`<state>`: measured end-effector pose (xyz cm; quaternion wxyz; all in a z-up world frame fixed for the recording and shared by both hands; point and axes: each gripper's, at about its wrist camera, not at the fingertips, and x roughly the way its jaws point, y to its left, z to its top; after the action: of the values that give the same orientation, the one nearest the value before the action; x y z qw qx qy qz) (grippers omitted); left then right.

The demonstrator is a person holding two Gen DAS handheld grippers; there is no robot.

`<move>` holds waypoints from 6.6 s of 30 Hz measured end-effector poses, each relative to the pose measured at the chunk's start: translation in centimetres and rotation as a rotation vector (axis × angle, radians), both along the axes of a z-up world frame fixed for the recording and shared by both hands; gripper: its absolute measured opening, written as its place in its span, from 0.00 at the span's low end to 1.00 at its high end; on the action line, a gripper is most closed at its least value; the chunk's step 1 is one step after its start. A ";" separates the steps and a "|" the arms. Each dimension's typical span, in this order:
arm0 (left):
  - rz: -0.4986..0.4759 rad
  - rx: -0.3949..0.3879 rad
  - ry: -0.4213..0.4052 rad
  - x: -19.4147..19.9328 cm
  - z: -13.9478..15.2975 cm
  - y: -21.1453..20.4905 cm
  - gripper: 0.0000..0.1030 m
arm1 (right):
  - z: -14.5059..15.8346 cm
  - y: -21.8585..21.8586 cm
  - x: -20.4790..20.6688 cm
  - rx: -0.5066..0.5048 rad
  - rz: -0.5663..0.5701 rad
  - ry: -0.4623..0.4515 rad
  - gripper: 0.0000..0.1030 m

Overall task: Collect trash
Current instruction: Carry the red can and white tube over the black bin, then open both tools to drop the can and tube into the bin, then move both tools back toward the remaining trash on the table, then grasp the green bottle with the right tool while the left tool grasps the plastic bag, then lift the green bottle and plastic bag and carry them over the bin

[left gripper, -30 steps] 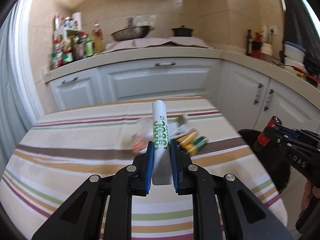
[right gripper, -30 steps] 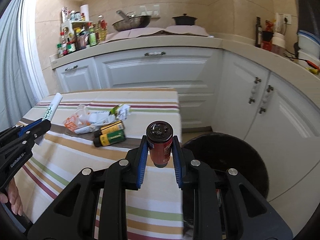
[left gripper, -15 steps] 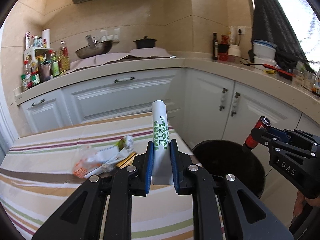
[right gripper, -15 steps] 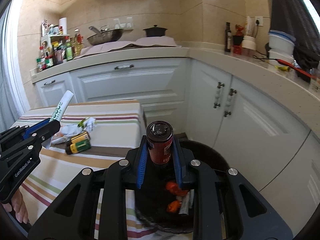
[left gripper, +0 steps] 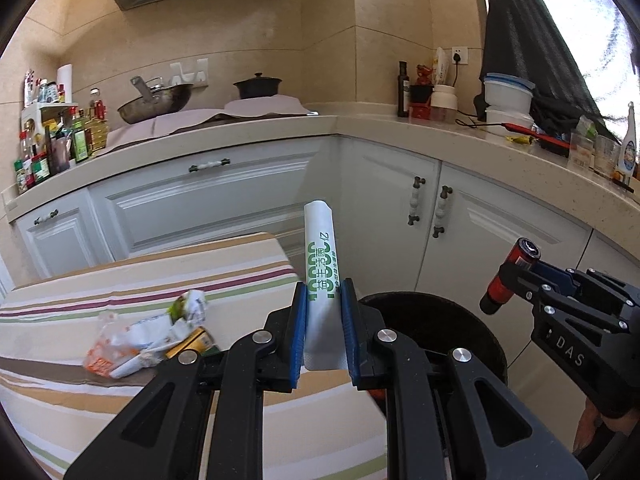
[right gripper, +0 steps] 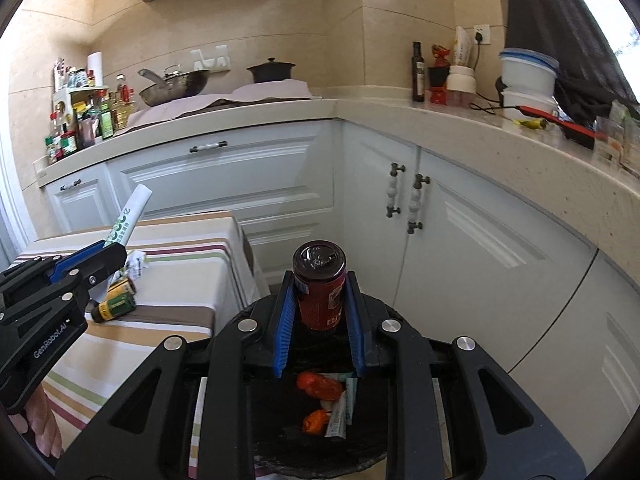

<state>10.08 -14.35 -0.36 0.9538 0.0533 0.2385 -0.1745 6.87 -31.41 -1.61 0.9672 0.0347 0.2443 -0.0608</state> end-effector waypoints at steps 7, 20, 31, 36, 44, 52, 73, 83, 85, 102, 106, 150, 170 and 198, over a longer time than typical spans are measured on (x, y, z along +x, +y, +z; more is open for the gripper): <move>-0.012 0.010 0.013 1.3 -1.1 -2.6 0.18 | -1.4 -1.8 0.7 0.014 -0.028 0.013 0.23; -0.011 0.049 0.079 3.5 -3.7 -5.0 0.43 | -3.8 -4.0 2.4 0.042 -0.072 0.043 0.39; 0.016 0.065 0.068 3.0 -3.2 -3.8 0.63 | -3.4 -2.9 2.2 0.042 -0.061 0.010 0.75; 0.059 0.066 0.066 2.5 -2.8 -1.3 0.67 | -3.1 -1.2 2.5 0.084 -0.023 0.008 0.79; 0.204 0.090 0.053 1.6 -2.4 5.3 0.70 | -2.8 4.0 3.9 0.083 0.067 0.051 0.83; 0.388 0.112 0.062 0.7 -2.6 13.4 0.70 | -3.0 10.7 5.5 0.079 0.187 0.090 0.83; 0.560 0.038 0.151 0.8 -4.8 25.0 0.70 | -6.2 21.8 11.3 0.006 0.221 0.293 0.83; 0.526 -0.001 0.167 0.9 -5.1 25.6 0.70 | -7.2 21.5 11.5 -0.040 0.189 0.368 0.83; 0.519 -0.005 0.170 0.9 -5.2 25.5 0.70 | -7.3 21.1 11.3 -0.031 0.184 0.370 0.83; 0.457 0.016 0.167 0.6 -5.0 22.8 0.70 | -6.8 20.8 11.1 0.012 0.282 0.345 0.25; 0.417 0.024 0.163 0.7 -5.0 21.3 0.70 | -6.3 19.9 10.5 0.014 0.280 0.309 0.25; 0.295 0.038 0.172 4.0 -4.7 18.7 0.08 | -5.3 15.9 10.3 0.084 0.276 0.238 0.25; 0.364 -0.007 0.115 0.6 -2.1 19.7 0.08 | -2.0 16.5 5.7 0.049 0.308 0.137 0.25; 0.059 -0.019 0.051 -2.6 0.0 5.0 0.08 | 0.8 4.2 -2.2 0.034 0.073 0.022 0.25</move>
<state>7.51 -9.34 -0.31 0.9527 0.0326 0.2625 -0.1497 4.66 -27.16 -0.85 0.9652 0.0414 0.2572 -0.0220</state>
